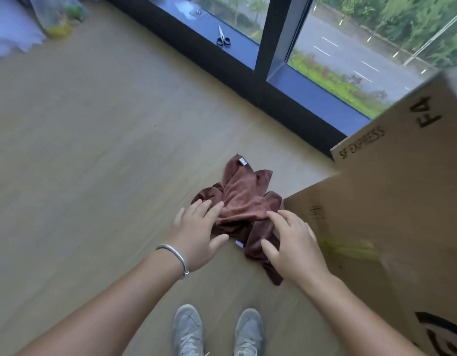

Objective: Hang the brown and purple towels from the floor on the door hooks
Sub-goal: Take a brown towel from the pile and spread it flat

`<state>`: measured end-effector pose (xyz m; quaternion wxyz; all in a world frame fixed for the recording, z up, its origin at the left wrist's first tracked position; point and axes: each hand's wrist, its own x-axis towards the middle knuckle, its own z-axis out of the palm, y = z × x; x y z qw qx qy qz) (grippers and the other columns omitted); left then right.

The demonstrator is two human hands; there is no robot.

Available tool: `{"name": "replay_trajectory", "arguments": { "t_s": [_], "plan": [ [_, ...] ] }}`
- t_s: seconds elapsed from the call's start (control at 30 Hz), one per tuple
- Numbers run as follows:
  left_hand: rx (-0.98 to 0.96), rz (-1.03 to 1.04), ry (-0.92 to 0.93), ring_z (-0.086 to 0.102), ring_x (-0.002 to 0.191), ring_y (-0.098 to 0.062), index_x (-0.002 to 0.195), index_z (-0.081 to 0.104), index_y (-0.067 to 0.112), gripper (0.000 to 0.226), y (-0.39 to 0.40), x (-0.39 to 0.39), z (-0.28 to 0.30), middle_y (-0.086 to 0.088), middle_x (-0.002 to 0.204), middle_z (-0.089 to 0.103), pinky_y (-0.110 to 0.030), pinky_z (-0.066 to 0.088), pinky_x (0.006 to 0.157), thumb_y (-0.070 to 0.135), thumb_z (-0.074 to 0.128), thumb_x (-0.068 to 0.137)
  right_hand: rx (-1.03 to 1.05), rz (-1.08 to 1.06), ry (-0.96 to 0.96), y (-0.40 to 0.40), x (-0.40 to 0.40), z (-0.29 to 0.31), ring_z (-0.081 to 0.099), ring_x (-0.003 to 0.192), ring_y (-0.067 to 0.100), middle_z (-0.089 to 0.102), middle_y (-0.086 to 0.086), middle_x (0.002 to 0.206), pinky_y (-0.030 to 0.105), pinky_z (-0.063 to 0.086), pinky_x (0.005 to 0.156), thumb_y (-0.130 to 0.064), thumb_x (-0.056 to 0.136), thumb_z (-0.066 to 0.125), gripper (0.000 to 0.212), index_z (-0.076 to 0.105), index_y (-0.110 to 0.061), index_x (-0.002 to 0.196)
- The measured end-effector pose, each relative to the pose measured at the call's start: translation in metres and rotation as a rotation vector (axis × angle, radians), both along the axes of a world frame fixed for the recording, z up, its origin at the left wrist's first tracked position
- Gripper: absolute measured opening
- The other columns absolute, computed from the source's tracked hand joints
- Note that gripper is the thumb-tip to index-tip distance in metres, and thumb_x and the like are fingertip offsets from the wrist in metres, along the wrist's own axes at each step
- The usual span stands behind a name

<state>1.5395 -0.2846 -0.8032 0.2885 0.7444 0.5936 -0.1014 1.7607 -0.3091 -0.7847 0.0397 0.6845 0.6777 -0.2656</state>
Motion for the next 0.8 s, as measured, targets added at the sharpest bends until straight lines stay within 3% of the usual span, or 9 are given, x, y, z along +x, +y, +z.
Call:
{"name": "replay_trajectory", "arguments": {
  "t_s": [0.27, 0.43, 0.63, 0.8],
  "plan": [
    [0.026, 0.010, -0.055, 0.016, 0.145, -0.018, 0.151, 0.021, 0.028, 0.066, 0.050, -0.011, -0.200, 0.002, 0.156, 0.025, -0.036, 0.016, 0.116, 0.052, 0.043, 0.094, 0.008, 0.056, -0.007, 0.038, -0.013, -0.195, 0.028, 0.138, 0.015, 0.035, -0.004, 0.148, 0.041, 0.020, 0.116, -0.041, 0.088, 0.056, 0.061, 0.036, -0.028, 0.144],
    [0.098, -0.032, -0.066, 0.034, 0.135, -0.020, 0.145, 0.033, 0.027, 0.058, 0.106, -0.008, -0.299, 0.002, 0.147, 0.040, -0.035, 0.031, 0.106, 0.047, 0.047, 0.093, 0.071, 0.139, -0.139, 0.091, 0.005, -0.289, 0.033, 0.134, 0.020, 0.039, 0.000, 0.144, 0.043, 0.024, 0.113, -0.039, 0.088, 0.055, 0.057, 0.039, -0.028, 0.141],
    [0.033, -0.079, -0.049, 0.043, 0.126, -0.025, 0.136, 0.042, 0.024, 0.049, 0.150, 0.001, -0.376, 0.000, 0.136, 0.048, -0.036, 0.037, 0.102, 0.043, 0.051, 0.092, 0.062, 0.262, -0.273, 0.141, 0.030, -0.361, 0.041, 0.126, 0.024, 0.043, 0.001, 0.135, 0.039, 0.036, 0.103, -0.052, 0.086, 0.055, 0.056, 0.041, -0.027, 0.135],
    [-0.014, -0.064, -0.017, 0.054, 0.113, -0.025, 0.123, 0.056, 0.020, 0.044, 0.152, -0.005, -0.398, -0.004, 0.124, 0.058, -0.033, 0.043, 0.092, 0.046, 0.060, 0.088, -0.158, 0.164, -0.123, 0.140, 0.034, -0.385, 0.049, 0.120, 0.024, 0.045, 0.000, 0.134, 0.037, 0.044, 0.097, -0.053, 0.083, 0.062, 0.069, 0.033, -0.030, 0.142]
  ]
}}
